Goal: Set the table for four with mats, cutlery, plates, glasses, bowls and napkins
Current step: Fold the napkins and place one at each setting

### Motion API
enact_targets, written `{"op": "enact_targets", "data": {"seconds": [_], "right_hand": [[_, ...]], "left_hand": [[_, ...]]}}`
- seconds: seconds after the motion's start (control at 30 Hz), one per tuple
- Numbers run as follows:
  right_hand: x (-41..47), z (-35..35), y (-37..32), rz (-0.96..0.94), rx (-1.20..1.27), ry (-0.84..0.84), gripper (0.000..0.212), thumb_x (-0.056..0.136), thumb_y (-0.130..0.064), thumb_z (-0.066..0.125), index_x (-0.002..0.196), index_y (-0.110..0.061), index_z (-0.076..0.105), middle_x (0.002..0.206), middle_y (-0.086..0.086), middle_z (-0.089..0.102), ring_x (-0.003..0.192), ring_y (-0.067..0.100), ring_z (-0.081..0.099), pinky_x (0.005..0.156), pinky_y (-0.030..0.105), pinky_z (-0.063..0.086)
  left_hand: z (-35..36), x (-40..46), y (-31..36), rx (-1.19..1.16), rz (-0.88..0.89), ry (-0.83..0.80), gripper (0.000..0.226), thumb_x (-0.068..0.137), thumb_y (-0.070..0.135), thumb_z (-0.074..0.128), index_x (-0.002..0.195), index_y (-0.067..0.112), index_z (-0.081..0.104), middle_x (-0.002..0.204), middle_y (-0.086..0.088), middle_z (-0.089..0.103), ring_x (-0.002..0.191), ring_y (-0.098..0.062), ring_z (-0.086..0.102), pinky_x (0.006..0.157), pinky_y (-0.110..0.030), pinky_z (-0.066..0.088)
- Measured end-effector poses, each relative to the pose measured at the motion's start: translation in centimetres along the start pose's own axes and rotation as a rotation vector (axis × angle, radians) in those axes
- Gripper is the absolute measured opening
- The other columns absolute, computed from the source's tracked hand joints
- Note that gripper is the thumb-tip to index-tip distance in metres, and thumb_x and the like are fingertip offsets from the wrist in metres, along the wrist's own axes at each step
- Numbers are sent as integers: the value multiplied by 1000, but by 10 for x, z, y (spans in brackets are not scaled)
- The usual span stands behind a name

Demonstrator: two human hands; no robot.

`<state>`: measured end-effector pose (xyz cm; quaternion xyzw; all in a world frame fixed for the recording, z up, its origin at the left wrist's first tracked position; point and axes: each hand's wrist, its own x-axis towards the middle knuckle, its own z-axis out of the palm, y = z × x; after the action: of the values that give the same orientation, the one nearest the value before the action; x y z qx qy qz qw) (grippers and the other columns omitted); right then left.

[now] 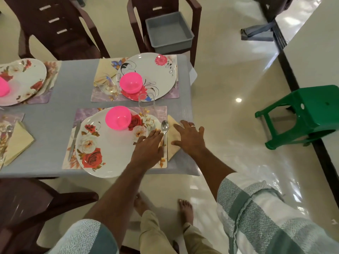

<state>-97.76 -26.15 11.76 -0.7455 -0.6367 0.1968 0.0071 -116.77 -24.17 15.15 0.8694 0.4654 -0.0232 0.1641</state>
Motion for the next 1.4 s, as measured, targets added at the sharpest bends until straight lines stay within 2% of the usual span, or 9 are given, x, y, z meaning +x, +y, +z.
{"op": "enact_targets", "data": {"seconds": [0.23,0.4,0.53,0.77,0.87,1.0,1.1,1.27,1.4], "right_hand": [[7,-54,42,-70,-44,146,57,101,-52,45,152,-30,33,163,2,26,149,25,28,113,58,22],[39,-85,65,-107,-68,144,57,101,-51,43,153,-29,32,164,2,26,150,25,25,116,57,20],[86,-108,74,-196,-128,155,57,102,-50,44,152,-26,33,164,3,26,150,25,25,116,56,19],[190,-147,115,-349,-239,107,52,102,-49,43,149,-27,38,162,1,29,150,22,27,116,58,20],[224,-159,130,-446,-271,62,52,102,-50,45,148,-28,40,161,1,33,148,23,32,115,58,22],[268,-188,148,-508,-253,42,49,101,-45,49,146,-28,43,159,1,36,145,24,35,114,59,25],[307,-206,155,-602,-300,36,47,101,-42,49,146,-27,44,158,2,38,145,25,36,113,58,25],[376,-222,140,-815,-390,-30,48,102,-41,46,147,-26,40,159,3,37,145,26,35,115,57,21],[427,-220,125,-1030,-401,-43,45,98,-33,56,142,-26,49,149,1,49,134,25,49,110,53,27]], "left_hand": [[-27,41,48,-63,24,138,58,99,25,56,152,9,39,161,-7,36,152,-21,25,120,-41,24],[-35,77,72,-130,-27,229,61,103,31,48,157,10,28,165,-6,24,155,-20,13,125,-37,6],[-31,124,66,-173,-80,256,62,104,31,45,158,8,23,166,-9,22,155,-22,11,127,-38,7],[-21,204,79,-305,-267,302,64,105,28,45,159,9,18,167,-7,17,156,-18,5,126,-35,3],[-25,241,80,-367,-397,281,62,105,30,43,159,10,19,168,-5,15,156,-16,4,126,-34,3],[-34,278,82,-384,-467,245,61,105,33,38,159,9,20,168,-5,15,156,-16,4,126,-37,4],[-43,299,78,-386,-548,290,66,98,36,31,158,8,23,166,-7,19,155,-20,9,126,-43,10],[-45,335,77,-376,-728,390,60,104,27,43,158,9,26,165,-7,23,155,-20,13,126,-39,8],[-43,362,92,-324,-953,490,59,98,32,36,152,8,41,159,-8,38,150,-21,30,123,-43,20]]}}
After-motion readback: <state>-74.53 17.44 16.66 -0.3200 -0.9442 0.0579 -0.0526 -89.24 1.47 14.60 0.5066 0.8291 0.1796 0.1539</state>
